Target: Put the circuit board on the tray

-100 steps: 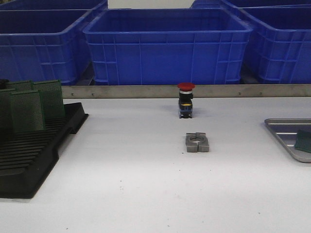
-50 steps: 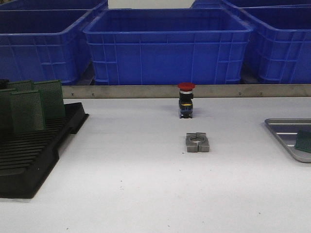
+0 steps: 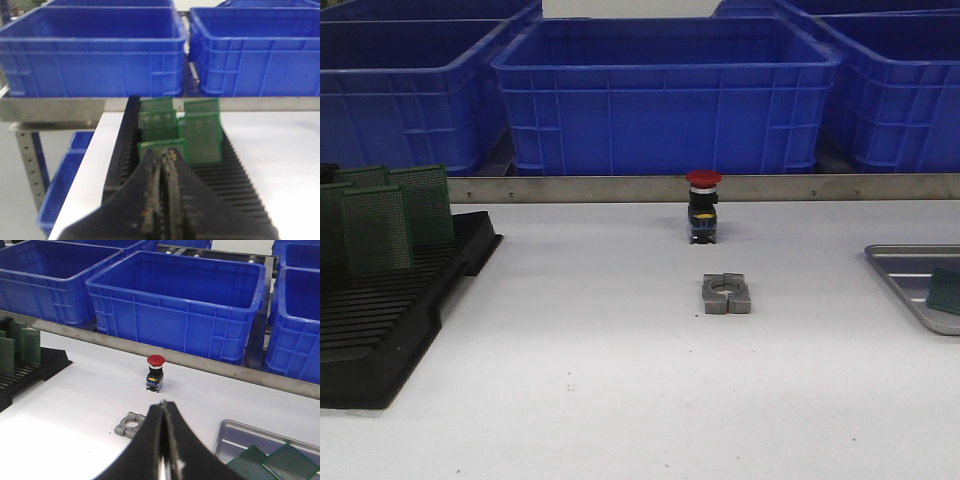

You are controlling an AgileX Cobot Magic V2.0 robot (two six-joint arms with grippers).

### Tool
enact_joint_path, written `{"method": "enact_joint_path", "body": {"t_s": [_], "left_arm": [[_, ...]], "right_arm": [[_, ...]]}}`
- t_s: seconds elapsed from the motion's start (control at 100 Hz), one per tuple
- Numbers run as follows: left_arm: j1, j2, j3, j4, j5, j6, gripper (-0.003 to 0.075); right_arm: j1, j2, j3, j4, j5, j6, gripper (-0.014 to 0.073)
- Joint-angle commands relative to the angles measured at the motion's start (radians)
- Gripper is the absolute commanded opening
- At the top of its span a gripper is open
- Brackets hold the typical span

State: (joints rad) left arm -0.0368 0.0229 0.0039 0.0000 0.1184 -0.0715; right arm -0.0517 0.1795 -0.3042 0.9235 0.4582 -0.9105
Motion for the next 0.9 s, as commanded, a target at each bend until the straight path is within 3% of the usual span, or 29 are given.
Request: {"method": "enact_joint_path", "body": {"t_s": [0.0,0.39,0.89], "left_arm": [[0.027,-0.065,0.020,0.010,-0.010,-0.031,-0.0020],[-0.002,-0.058,0.020,0.000,0.054,-0.029,-0.0020],[-0.004,-0.058,0.020,-0.029,0.026,-0.029,-0.0020]], "right_arm": [[0.000,0.010,-0.024,0.022,-0.040,-0.010,-0.0060],[0.000,0.013,-0.024,0.022,-0.037,-0.010,-0.0060],[0.000,0.013,-0.024,0.022,-0.037,-0.010,-0.0060]]}}
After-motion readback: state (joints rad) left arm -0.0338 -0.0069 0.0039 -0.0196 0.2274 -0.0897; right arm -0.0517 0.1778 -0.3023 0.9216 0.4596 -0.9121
